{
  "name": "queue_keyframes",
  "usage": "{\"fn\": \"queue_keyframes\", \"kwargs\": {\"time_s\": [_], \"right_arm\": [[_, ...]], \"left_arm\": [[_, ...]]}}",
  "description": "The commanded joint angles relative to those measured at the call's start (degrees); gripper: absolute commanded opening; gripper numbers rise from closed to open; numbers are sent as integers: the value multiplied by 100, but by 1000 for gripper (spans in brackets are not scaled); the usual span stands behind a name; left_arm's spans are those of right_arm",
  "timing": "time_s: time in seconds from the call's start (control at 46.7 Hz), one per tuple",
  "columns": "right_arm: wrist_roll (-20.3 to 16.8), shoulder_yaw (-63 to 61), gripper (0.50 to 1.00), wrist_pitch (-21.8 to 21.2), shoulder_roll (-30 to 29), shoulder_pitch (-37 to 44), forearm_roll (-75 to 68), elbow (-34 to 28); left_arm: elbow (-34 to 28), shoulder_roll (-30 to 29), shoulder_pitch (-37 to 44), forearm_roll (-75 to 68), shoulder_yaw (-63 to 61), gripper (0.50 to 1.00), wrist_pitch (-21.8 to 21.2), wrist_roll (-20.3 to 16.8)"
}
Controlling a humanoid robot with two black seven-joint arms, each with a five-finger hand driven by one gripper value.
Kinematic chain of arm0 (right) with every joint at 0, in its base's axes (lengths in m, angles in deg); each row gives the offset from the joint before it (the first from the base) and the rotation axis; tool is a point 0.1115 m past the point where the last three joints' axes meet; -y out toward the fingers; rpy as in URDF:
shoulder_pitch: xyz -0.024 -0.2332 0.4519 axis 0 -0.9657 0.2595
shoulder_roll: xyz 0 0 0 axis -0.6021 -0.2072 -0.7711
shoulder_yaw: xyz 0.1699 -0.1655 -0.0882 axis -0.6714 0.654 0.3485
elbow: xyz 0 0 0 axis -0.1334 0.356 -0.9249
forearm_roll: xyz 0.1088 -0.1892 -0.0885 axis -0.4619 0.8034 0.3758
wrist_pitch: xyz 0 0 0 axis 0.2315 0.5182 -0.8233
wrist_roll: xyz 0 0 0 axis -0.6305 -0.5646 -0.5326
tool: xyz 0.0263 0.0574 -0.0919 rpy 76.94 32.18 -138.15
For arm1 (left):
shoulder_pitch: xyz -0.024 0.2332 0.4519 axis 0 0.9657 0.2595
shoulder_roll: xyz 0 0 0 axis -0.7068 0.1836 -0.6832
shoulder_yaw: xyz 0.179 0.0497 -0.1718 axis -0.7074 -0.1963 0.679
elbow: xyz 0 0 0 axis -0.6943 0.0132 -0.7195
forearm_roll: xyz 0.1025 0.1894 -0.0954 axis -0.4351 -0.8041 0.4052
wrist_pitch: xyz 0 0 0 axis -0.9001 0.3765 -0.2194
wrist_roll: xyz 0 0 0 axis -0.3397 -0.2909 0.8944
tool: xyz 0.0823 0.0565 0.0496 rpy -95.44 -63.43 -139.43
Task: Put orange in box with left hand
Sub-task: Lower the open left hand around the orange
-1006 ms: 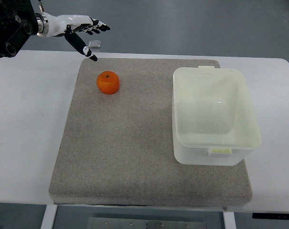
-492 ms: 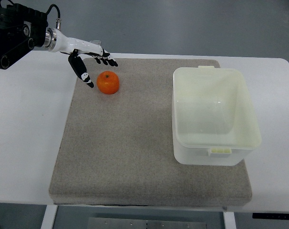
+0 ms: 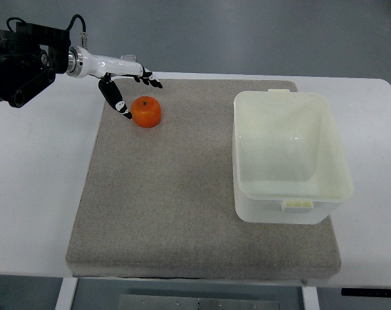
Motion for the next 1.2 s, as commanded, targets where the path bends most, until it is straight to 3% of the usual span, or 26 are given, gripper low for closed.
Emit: {"fn": "queue_keyframes", "kwargs": {"time_s": [0.0, 0.45, 0.599, 0.771, 0.878, 0.985, 1.177], "right_arm": [[-1, 2, 926, -1, 0, -3, 0, 0], [-1, 2, 926, -1, 0, -3, 0, 0], [-1, 2, 926, -1, 0, -3, 0, 0], [-1, 2, 926, -1, 0, -3, 0, 0], [-1, 1, 926, -1, 0, -3, 0, 0], [-1, 2, 926, -1, 0, -3, 0, 0], [-1, 2, 926, -1, 0, -3, 0, 0]], "left_arm": [[-76, 102, 101, -9, -3, 928, -38, 1], [-111, 330, 233, -44, -283, 919, -381, 1], [-234, 418, 233, -44, -556, 917, -802, 1], [-287, 471, 242, -44, -609, 919, -847, 1], [-278, 480, 277, -27, -600, 932, -838, 1], [-261, 471, 321, 61, -583, 994, -847, 1], [-278, 471, 400, 61, -583, 994, -855, 1]]}}
